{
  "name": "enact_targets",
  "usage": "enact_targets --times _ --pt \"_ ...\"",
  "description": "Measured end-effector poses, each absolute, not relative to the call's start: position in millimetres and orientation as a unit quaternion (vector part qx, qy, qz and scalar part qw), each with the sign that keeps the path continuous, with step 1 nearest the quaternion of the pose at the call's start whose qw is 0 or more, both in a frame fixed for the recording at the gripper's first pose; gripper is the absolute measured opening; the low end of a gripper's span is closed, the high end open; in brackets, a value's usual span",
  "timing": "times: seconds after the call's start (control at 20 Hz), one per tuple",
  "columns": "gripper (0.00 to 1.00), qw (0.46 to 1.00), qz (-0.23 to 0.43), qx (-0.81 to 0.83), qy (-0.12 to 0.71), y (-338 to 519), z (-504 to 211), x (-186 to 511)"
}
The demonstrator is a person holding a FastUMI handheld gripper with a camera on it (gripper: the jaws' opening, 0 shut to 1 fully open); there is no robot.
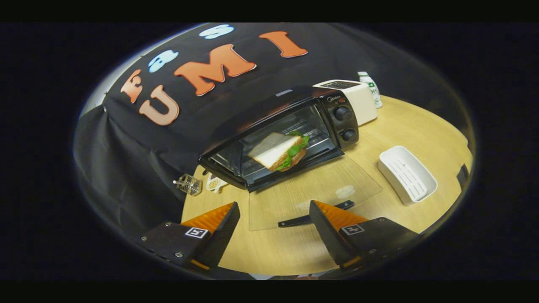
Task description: Open the toaster oven, put the food inside, and close the toaster oven door.
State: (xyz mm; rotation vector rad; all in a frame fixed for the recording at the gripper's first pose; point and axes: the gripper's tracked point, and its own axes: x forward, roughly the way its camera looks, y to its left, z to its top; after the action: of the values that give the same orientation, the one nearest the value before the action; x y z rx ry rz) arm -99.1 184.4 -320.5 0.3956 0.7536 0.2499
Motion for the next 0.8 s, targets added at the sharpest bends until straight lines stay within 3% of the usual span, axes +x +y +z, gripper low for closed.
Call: enact_targets --times 0.2,0.8 --pt "0.98 0.919 0.128 0.089 0.363 171 -341 -123" --pt "0.99 0.91 0.114 -0.019 0.397 157 -428 -133"
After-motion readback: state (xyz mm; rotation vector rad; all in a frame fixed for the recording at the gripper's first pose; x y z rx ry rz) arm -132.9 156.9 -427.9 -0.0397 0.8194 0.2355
